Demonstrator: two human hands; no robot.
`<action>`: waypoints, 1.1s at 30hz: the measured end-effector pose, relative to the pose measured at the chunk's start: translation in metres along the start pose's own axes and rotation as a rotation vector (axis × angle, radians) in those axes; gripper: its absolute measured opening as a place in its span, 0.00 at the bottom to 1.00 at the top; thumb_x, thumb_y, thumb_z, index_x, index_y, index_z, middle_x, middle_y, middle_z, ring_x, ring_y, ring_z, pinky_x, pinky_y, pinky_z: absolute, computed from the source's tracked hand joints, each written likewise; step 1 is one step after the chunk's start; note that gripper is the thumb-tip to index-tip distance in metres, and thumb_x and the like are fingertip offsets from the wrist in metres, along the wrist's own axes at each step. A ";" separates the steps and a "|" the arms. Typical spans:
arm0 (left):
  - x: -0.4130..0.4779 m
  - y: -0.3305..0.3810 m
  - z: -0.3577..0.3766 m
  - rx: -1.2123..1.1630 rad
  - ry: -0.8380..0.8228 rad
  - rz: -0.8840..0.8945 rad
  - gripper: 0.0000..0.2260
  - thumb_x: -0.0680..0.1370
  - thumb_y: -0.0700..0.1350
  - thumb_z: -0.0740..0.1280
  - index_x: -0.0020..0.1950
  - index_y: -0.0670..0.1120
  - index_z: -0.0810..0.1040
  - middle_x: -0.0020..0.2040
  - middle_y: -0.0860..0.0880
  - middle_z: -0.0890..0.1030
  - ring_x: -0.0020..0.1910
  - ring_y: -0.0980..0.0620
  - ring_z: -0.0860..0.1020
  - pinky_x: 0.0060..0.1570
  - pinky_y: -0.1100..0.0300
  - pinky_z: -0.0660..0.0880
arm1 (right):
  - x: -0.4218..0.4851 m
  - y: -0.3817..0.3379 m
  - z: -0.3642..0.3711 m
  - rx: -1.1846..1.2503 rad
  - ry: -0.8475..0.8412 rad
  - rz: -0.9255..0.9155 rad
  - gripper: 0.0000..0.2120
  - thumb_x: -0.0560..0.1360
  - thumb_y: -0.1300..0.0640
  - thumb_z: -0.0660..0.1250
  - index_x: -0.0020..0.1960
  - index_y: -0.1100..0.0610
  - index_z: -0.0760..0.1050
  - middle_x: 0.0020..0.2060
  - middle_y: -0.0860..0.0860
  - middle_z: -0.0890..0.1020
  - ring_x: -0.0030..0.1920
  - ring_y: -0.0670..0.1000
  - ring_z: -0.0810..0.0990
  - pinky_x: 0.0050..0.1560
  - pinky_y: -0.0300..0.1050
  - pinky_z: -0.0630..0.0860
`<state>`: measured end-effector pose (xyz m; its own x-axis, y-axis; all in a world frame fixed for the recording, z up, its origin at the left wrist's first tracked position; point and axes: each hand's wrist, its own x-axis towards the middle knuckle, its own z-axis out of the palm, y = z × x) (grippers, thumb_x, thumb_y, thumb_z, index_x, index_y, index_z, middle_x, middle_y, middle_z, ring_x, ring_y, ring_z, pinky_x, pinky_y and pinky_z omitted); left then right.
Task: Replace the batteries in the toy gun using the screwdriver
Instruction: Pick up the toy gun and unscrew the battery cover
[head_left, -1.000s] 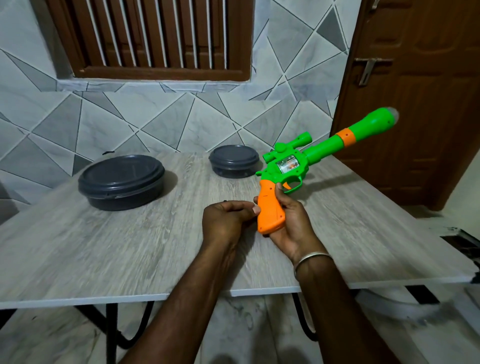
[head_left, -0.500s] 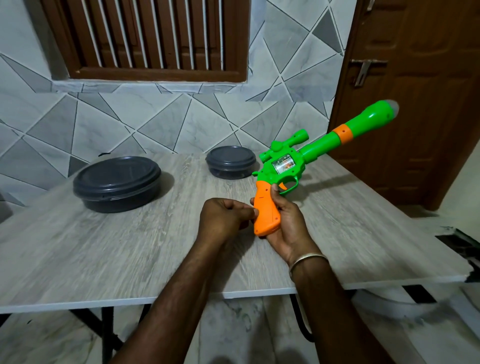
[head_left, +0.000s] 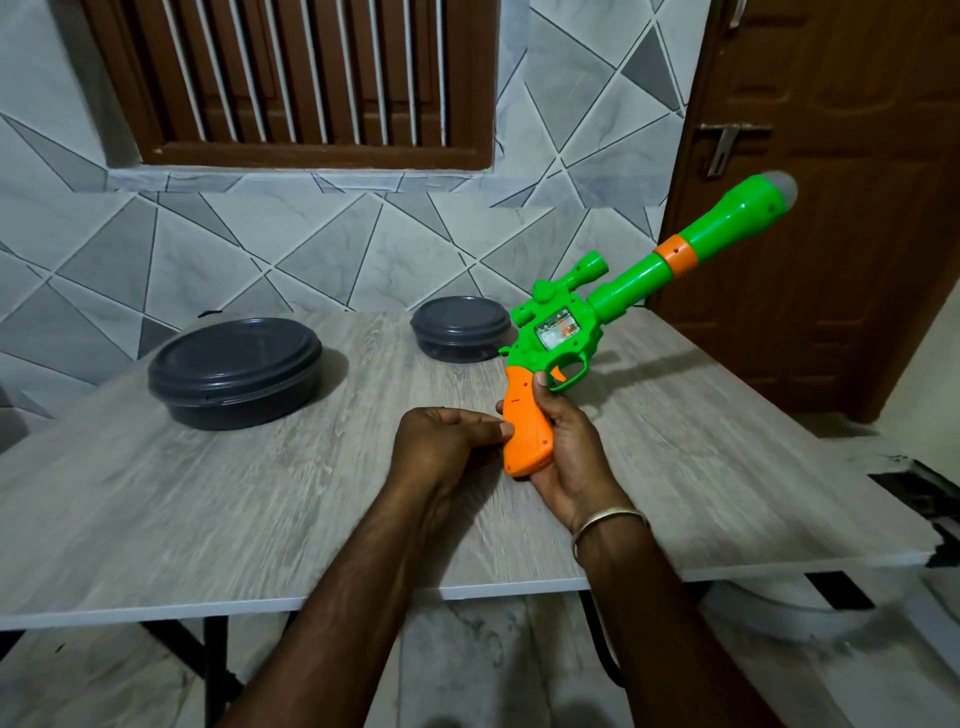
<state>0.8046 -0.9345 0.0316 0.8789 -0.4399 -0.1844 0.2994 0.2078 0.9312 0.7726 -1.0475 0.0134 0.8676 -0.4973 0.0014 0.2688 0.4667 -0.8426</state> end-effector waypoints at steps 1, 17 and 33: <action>0.000 0.000 0.000 -0.009 -0.003 -0.004 0.08 0.70 0.30 0.75 0.48 0.30 0.83 0.44 0.31 0.84 0.48 0.32 0.84 0.52 0.37 0.81 | 0.000 0.000 0.000 0.005 0.003 -0.003 0.23 0.81 0.47 0.58 0.71 0.60 0.71 0.48 0.55 0.80 0.47 0.52 0.79 0.39 0.44 0.77; 0.001 0.005 -0.005 -0.004 -0.041 -0.049 0.09 0.71 0.30 0.74 0.50 0.29 0.82 0.46 0.30 0.84 0.39 0.39 0.85 0.45 0.50 0.84 | -0.003 -0.001 0.000 -0.030 -0.005 -0.030 0.22 0.81 0.48 0.59 0.70 0.60 0.71 0.45 0.56 0.80 0.45 0.53 0.79 0.39 0.45 0.77; 0.005 0.012 -0.008 0.129 -0.092 -0.038 0.05 0.71 0.30 0.74 0.46 0.32 0.84 0.38 0.37 0.85 0.31 0.47 0.83 0.33 0.60 0.81 | -0.004 -0.001 -0.005 -0.060 -0.053 0.016 0.18 0.80 0.45 0.58 0.62 0.54 0.75 0.45 0.55 0.82 0.43 0.54 0.80 0.44 0.50 0.73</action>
<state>0.8155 -0.9271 0.0397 0.8286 -0.5244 -0.1961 0.2761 0.0780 0.9580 0.7670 -1.0494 0.0116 0.8928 -0.4502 0.0150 0.2308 0.4285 -0.8736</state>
